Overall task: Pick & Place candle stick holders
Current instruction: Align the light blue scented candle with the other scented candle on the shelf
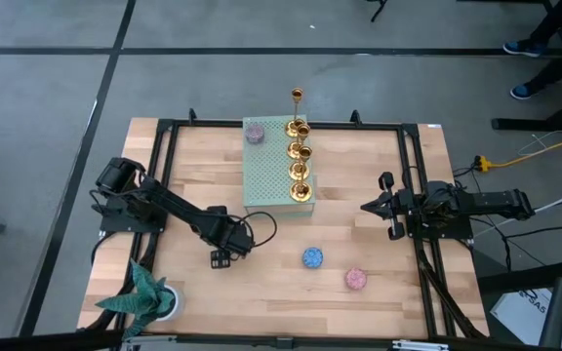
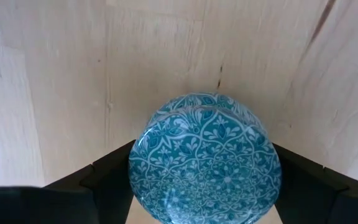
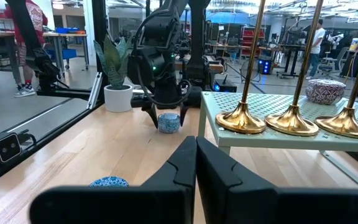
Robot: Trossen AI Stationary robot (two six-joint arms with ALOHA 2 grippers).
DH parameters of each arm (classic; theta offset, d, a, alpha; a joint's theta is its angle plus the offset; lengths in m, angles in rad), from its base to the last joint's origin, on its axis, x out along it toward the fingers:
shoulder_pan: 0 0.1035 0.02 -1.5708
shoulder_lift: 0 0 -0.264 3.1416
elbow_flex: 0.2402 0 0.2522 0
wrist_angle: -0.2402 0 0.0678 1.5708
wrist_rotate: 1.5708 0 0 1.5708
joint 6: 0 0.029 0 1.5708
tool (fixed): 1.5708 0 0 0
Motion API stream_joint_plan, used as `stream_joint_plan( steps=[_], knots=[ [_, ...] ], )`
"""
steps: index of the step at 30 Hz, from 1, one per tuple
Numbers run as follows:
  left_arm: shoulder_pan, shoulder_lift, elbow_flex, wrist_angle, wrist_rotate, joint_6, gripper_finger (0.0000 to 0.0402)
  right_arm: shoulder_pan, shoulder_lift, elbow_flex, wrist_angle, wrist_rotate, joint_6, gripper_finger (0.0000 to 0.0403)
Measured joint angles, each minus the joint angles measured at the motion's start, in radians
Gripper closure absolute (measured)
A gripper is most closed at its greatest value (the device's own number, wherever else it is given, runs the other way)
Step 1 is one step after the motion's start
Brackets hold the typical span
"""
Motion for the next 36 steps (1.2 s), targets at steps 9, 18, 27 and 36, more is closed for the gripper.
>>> stream_joint_plan(
  steps=[9,18,27,36],
  knots=[
    [0.001,-0.137,0.000,-0.036,-0.046,-0.006,0.0104,0.000,0.000,0.000,0.000,0.000,0.000,0.0389],
    [0.044,-0.385,0.000,-0.037,-0.081,-0.068,0.0104,0.000,0.000,0.000,0.000,0.000,0.000,0.0389],
    [0.096,-0.493,0.001,-0.029,-0.163,-0.107,0.0104,0.000,0.000,0.000,0.000,0.000,0.000,0.0389],
    [0.216,-0.478,0.135,-0.033,-0.175,-0.004,0.0101,0.000,0.000,0.000,0.000,0.000,0.000,0.0389]
  ],
)
